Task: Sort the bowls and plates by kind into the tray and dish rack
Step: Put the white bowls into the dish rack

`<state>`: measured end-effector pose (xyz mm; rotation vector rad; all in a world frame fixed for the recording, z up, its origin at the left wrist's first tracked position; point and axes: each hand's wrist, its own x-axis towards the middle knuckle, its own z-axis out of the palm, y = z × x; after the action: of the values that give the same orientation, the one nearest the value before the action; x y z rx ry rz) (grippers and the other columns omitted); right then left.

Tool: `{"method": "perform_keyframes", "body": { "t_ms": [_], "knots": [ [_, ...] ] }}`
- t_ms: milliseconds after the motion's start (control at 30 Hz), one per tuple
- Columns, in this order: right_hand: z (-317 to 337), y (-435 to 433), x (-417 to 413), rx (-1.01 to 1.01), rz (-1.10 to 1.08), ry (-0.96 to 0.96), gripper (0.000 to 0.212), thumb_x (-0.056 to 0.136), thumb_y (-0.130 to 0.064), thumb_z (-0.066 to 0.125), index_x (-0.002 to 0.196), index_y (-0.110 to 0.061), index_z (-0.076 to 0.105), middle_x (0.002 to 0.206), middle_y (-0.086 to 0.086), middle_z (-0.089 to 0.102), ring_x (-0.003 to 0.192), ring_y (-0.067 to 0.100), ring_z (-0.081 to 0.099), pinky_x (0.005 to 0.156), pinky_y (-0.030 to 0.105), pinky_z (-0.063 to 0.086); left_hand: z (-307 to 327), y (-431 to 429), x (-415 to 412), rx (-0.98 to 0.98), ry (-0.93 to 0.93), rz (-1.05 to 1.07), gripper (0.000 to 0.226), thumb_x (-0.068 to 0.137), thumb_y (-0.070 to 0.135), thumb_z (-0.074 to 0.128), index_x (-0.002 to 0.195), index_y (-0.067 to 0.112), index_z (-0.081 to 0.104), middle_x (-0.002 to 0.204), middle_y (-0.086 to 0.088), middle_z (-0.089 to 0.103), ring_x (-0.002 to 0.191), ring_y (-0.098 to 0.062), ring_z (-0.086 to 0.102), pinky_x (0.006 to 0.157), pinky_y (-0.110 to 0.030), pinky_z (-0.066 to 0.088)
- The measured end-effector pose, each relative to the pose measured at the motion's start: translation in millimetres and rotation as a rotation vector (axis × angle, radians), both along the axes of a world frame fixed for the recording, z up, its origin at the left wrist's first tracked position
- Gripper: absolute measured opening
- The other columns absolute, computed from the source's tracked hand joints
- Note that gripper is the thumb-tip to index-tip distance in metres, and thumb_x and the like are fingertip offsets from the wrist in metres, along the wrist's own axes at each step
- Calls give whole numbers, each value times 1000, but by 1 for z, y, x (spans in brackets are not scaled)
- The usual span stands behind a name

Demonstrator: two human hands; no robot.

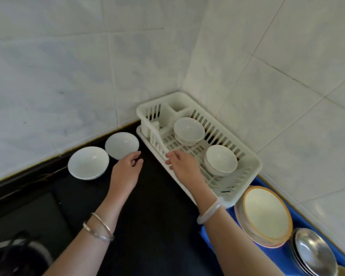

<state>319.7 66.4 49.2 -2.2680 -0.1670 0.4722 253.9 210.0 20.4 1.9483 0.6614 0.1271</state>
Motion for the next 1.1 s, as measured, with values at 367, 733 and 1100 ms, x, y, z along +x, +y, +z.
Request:
{"method": "perform_keyframes", "body": {
  "t_ms": [367, 733, 1100],
  "knots": [
    [-63, 93, 10, -340, 226, -7, 44, 101, -36, 35, 120, -4, 56, 120, 14, 61, 110, 29, 58, 88, 34, 42, -60, 87, -47, 75, 76, 456, 61, 85, 4, 60, 140, 8, 36, 149, -20, 29, 136, -34, 31, 110, -42, 27],
    [-100, 140, 34, 67, -218, 288, 24, 90, -14, 52, 105, 3, 58, 87, 14, 64, 73, 24, 65, 78, 41, 58, -91, 117, -44, -724, -75, 679, 65, 85, -5, 53, 142, 21, 34, 139, -12, 48, 127, -28, 46, 105, -42, 40],
    [-64, 145, 36, 384, -280, 280, 16, 87, -1, 57, 77, -12, 56, 81, 7, 62, 68, 16, 66, 59, 23, 58, -99, 123, -55, -883, -136, 613, 62, 88, 0, 55, 140, 26, 35, 137, -7, 50, 122, -23, 51, 105, -38, 41]
  ]
}}
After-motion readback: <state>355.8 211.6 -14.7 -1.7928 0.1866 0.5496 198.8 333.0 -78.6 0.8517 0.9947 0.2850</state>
